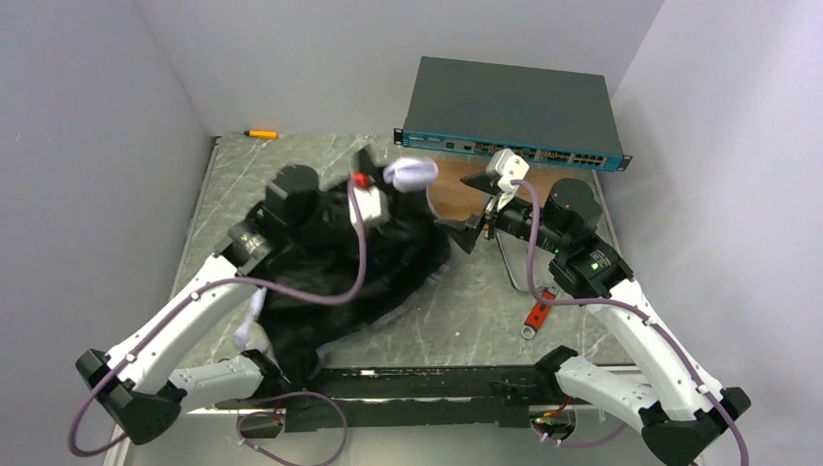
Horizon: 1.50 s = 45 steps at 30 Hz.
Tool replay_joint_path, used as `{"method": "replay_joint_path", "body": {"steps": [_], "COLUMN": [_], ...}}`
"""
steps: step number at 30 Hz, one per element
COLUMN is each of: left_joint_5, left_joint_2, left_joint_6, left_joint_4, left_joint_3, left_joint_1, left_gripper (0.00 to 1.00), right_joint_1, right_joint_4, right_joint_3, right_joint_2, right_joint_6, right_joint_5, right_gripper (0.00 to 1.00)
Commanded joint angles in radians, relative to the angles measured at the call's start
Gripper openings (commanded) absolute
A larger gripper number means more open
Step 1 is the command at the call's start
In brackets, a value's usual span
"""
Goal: Open the umbrella
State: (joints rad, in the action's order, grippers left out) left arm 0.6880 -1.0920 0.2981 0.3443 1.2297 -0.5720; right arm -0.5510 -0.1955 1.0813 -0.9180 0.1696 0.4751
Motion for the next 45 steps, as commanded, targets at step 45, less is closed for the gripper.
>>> {"method": "replay_joint_path", "body": {"steps": [45], "left_joint_5": [0.272], "left_joint_2": [-0.304], "left_joint_6": [-0.123], "left_joint_4": [-0.093], "left_joint_3": [0.418], "left_joint_1": [-0.094], "left_gripper": [0.0], "right_joint_1": [0.012], "right_joint_4": [0.132], "right_joint_3": [-0.128], "right_joint_2": [-0.011], "right_joint_6": [-0.095], "right_joint_5": [0.16], "right_gripper": [0.84]}}
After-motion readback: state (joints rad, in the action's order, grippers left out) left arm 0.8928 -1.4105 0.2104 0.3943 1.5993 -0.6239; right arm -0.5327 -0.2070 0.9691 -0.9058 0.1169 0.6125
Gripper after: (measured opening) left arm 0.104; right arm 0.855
